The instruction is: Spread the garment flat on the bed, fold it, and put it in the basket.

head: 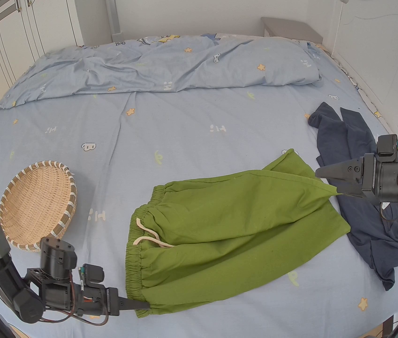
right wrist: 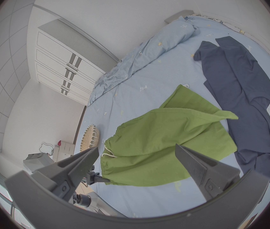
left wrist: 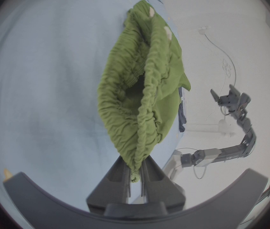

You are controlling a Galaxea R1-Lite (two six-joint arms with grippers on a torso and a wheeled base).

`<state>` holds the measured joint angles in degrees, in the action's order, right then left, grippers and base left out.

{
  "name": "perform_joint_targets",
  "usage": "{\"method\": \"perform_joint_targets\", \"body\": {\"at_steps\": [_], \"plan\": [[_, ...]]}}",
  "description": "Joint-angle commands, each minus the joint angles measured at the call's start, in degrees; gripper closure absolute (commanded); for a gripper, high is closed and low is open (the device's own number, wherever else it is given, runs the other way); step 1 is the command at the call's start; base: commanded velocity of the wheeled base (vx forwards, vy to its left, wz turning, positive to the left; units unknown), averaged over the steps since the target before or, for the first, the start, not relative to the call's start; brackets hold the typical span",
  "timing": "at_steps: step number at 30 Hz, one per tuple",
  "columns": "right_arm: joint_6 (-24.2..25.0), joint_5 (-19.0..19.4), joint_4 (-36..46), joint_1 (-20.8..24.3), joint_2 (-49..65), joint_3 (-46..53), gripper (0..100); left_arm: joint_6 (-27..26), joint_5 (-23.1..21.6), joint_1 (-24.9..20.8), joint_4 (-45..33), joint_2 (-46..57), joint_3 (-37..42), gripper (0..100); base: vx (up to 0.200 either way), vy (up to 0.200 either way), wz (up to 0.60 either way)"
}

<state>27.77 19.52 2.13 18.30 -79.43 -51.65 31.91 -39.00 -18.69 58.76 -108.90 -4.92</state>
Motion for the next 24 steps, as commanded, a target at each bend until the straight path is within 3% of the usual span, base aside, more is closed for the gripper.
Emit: {"method": "perform_joint_targets", "body": {"at_steps": [1,3,8,13,16,21,24], "plan": [[0.00,0.87,2.35,-2.04,0.60,2.70,0,-0.19,-9.78,10.69,-6.38,8.62,3.96,100,0.000,0.000,0.00],[-0.26,2.89,2.44,-4.24,2.00,5.33,0,-0.54,-12.51,15.00,-7.08,10.20,4.57,100,0.000,0.000,0.00],[-0.35,10.54,4.19,-8.28,3.85,10.78,0,-4.84,-12.42,19.65,-10.59,10.29,4.57,100,0.000,0.000,0.00],[-2.63,11.68,4.11,-11.71,3.23,15.00,0,-10.91,-12.42,22.03,-14.90,9.85,4.57,100,0.000,0.000,0.00],[-7.12,13.53,3.93,-16.63,0.86,17.90,0,-14.51,-12.42,26.16,-15.96,10.02,4.57,100,0.000,0.000,0.00],[-11.42,18.45,3.84,-20.58,-4.41,19.48,0,-14.69,-12.42,27.21,-15.96,9.93,4.40,100,0.000,0.000,0.00],[-19.07,19.42,3.67,-23.57,-11.01,20.27,0,-14.69,-12.51,27.30,-15.96,10.02,4.40,100,0.000,0.000,0.00]]}}
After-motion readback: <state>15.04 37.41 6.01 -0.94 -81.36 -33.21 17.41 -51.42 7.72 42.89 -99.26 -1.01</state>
